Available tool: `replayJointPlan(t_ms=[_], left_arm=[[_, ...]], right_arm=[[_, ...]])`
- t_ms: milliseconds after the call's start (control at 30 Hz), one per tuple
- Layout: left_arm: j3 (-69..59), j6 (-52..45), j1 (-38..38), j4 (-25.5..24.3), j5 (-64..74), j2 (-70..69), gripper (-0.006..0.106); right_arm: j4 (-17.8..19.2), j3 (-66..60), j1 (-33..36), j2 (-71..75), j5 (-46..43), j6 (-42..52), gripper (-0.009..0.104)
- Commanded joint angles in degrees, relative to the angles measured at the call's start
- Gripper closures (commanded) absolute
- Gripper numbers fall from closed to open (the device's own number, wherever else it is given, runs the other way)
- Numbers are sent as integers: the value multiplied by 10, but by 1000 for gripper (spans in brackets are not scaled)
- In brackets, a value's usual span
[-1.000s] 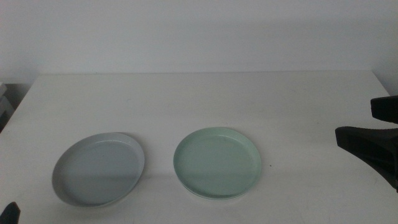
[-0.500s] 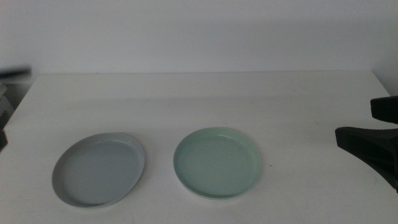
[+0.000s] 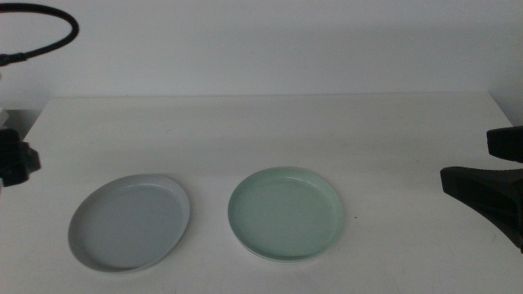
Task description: Stack the three bowls on top of each other.
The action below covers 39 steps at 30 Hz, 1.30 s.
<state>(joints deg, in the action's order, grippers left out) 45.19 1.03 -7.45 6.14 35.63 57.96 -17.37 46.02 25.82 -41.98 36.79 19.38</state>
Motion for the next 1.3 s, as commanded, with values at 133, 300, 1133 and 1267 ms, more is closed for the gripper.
replayJointPlan(t_ms=[133,300,1133,1267], left_arm=[[21,-1,1,19,-36,83,-4],[21,-75,1,28,-57,169,-4],[21,-101,1,108,-128,391,43],[21,-101,1,110,-118,392,85]], right_arm=[[-2,13,-2,1,-34,9,38],[-2,13,-2,1,-34,9,38],[-2,13,-2,1,-34,9,38],[-2,13,-2,1,-34,9,38]])
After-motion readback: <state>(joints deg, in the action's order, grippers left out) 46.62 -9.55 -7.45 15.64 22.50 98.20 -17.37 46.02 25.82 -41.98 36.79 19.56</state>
